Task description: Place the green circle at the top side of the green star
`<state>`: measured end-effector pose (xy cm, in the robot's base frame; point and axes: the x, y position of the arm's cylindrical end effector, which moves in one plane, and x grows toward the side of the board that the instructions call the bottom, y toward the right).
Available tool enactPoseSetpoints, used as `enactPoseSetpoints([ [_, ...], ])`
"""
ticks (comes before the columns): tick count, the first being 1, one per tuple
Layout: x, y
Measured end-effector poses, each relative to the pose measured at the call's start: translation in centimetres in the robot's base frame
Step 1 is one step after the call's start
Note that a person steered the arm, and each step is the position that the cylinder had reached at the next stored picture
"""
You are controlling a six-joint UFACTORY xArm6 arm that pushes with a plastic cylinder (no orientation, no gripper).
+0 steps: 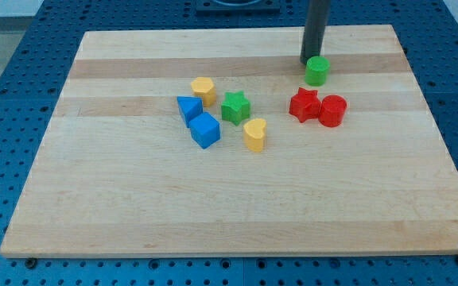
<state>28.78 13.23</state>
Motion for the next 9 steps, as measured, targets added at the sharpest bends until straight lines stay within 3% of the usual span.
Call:
enactPoseSetpoints([
  [2, 1.0, 5.1],
  [9, 5.4, 0.0],
])
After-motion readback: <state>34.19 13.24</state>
